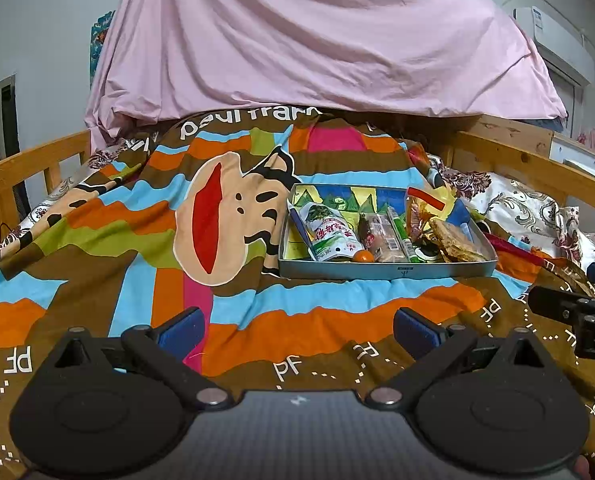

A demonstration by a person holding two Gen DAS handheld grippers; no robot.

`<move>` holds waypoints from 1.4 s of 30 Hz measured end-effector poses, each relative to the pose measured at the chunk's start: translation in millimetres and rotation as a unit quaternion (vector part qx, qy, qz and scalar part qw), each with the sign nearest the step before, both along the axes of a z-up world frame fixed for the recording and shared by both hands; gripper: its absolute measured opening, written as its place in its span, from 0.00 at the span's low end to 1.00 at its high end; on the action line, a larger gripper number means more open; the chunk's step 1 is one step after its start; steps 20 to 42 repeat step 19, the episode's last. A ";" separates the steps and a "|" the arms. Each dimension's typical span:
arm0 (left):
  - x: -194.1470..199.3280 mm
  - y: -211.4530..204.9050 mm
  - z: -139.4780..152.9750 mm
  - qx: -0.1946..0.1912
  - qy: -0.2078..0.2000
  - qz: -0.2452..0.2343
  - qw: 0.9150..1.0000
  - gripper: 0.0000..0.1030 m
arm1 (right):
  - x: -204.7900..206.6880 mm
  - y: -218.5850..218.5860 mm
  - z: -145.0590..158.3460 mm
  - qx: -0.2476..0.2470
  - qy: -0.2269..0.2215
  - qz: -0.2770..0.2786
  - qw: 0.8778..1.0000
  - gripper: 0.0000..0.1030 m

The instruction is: Organize snacks

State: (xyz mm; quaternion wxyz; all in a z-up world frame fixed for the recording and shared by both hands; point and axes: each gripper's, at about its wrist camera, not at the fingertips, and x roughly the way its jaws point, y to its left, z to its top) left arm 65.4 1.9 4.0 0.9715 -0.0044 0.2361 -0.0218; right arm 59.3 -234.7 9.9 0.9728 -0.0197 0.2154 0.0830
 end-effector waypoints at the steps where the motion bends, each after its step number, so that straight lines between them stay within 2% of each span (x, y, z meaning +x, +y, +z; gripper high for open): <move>1: 0.4 0.0 0.3 0.000 0.000 0.000 1.000 0.99 | -0.1 0.0 -0.5 -0.001 0.000 0.000 1.000 0.99; 11: 2.8 3.4 0.0 0.001 0.016 0.012 1.000 0.99 | 0.9 0.8 0.2 -0.001 0.001 0.000 1.000 0.99; 15: 5.1 9.7 -0.8 -0.020 0.028 0.009 0.999 0.99 | 0.5 1.0 0.0 -0.002 0.001 0.000 1.000 0.99; 42: 4.1 11.8 0.6 -0.024 0.025 0.014 0.999 1.00 | 0.7 1.7 0.6 -0.002 0.001 0.000 1.000 0.99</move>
